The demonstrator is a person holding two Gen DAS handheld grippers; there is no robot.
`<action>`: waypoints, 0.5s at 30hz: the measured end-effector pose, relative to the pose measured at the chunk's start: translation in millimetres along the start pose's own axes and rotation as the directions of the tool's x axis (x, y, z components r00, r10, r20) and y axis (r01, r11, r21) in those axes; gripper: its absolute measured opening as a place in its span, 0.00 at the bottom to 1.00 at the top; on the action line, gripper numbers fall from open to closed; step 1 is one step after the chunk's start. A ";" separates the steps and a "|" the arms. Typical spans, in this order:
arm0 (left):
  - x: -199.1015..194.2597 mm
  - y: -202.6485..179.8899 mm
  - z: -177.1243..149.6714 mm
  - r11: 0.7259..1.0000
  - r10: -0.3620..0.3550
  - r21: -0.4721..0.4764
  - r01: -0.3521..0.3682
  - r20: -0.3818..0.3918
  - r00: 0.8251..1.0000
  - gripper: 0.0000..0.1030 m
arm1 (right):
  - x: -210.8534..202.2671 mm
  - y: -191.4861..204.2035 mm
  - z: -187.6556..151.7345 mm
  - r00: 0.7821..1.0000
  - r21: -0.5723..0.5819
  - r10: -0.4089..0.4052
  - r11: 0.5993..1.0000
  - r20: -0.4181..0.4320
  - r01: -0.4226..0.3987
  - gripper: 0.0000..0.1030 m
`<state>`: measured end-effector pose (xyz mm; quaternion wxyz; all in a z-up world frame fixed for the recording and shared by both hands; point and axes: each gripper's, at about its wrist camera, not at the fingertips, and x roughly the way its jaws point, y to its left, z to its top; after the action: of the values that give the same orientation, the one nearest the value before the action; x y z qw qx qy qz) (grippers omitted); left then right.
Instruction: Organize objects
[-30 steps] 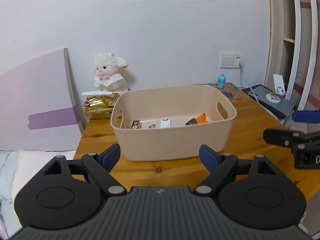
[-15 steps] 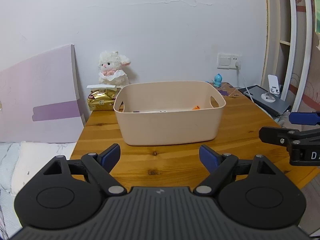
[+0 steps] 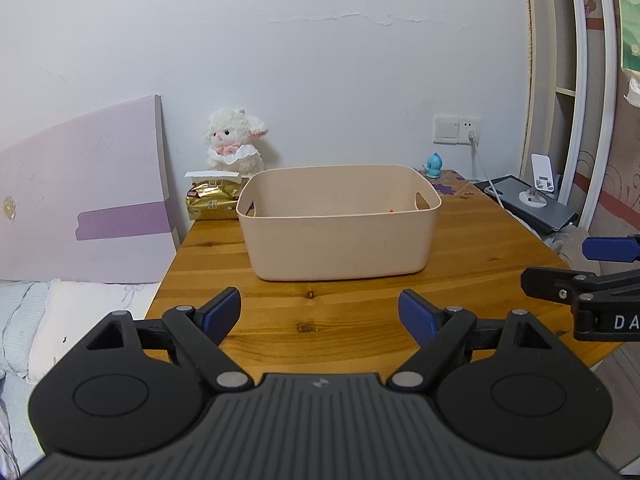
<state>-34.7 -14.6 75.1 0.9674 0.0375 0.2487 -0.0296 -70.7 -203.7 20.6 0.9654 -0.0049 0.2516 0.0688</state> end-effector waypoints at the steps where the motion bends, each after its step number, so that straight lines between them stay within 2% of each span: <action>1: -2.2 -0.1 -1.0 1.000 0.002 0.003 -0.002 0.001 1.000 0.84 | -1.1 0.3 -1.3 1.000 -0.003 -0.001 1.000 -0.003 0.001 0.93; 7: -12.6 -3.4 -2.7 1.000 -0.001 0.022 0.000 0.016 1.000 0.84 | -8.0 3.5 -7.2 1.000 -0.011 0.004 1.000 -0.009 -0.005 0.93; 15: -23.9 -9.8 -5.0 0.998 0.010 0.058 -0.011 0.015 1.000 0.86 | -11.0 4.6 -4.9 1.000 -0.021 -0.007 1.000 0.003 0.007 0.98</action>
<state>-58.7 -22.9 81.7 0.9679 0.0667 0.2403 -0.0320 -83.2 -200.8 21.8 0.9658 -0.0157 0.2496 0.0682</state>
